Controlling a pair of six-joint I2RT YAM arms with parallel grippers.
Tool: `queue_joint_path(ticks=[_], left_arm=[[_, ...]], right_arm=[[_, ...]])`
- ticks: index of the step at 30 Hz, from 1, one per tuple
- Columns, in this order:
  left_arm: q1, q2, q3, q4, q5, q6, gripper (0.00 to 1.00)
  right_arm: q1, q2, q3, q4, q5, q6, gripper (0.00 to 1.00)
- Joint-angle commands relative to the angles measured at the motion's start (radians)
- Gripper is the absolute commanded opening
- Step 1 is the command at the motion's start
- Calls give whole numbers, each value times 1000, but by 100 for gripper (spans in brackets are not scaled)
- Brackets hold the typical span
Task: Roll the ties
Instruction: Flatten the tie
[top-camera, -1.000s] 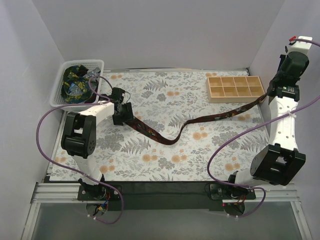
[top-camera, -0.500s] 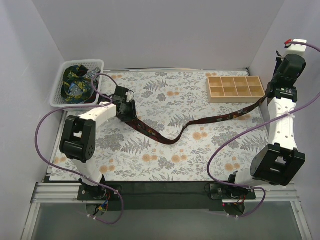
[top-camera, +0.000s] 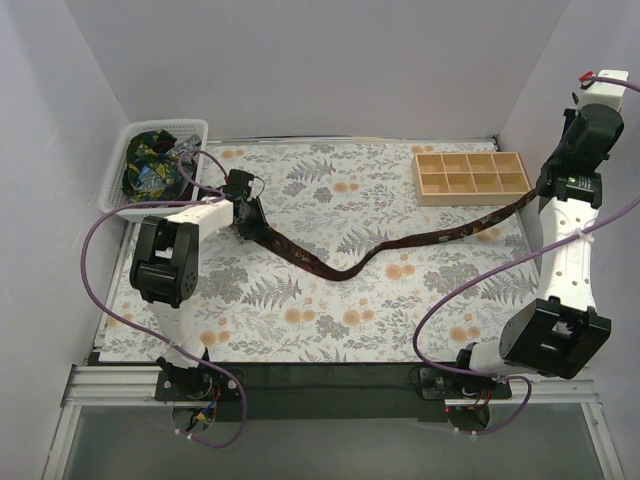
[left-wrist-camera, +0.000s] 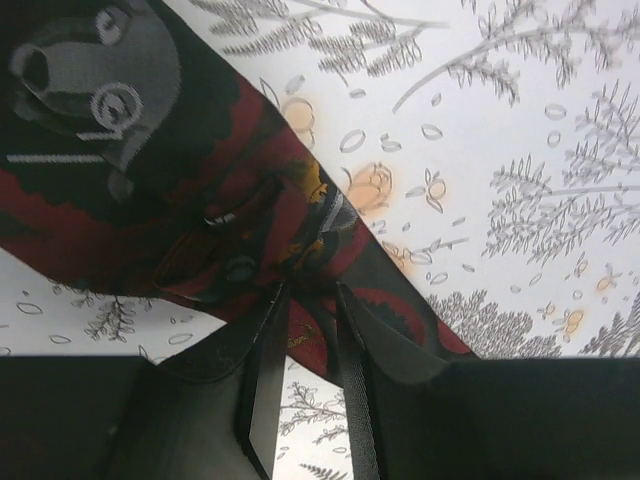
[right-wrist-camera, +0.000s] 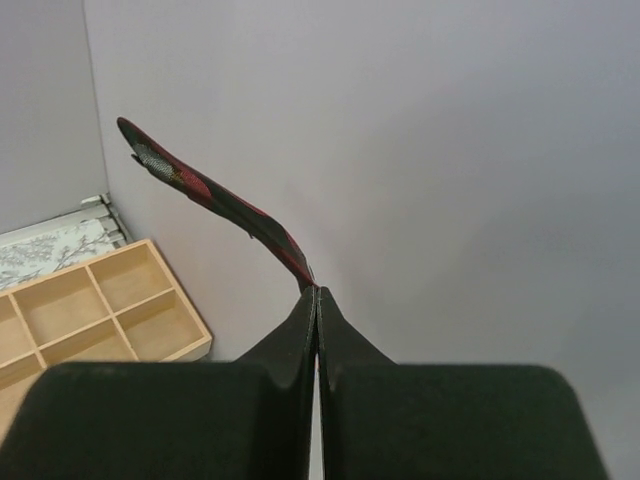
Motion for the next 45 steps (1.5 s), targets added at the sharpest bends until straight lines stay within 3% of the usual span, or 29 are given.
queue_joint_path(ticks=[1, 10, 19, 29, 35, 45], left_arm=[[43, 49, 10, -9, -55, -39, 25], [141, 82, 36, -32, -104, -79, 25], [148, 64, 21, -32, -69, -78, 32], [148, -85, -51, -15, 34, -76, 44], [148, -198, -94, -4, 58, -61, 49], [135, -277, -162, 71, 180, -70, 56]], right_arm=[[-9, -54, 26, 89, 64, -66, 1], [-12, -118, -63, 152, 69, -139, 1], [26, -192, -172, 109, -191, -77, 1], [394, -219, -347, 78, -190, -14, 1], [628, -198, -453, 153, -80, 84, 1], [960, -5, -454, 241, 106, 255, 1]])
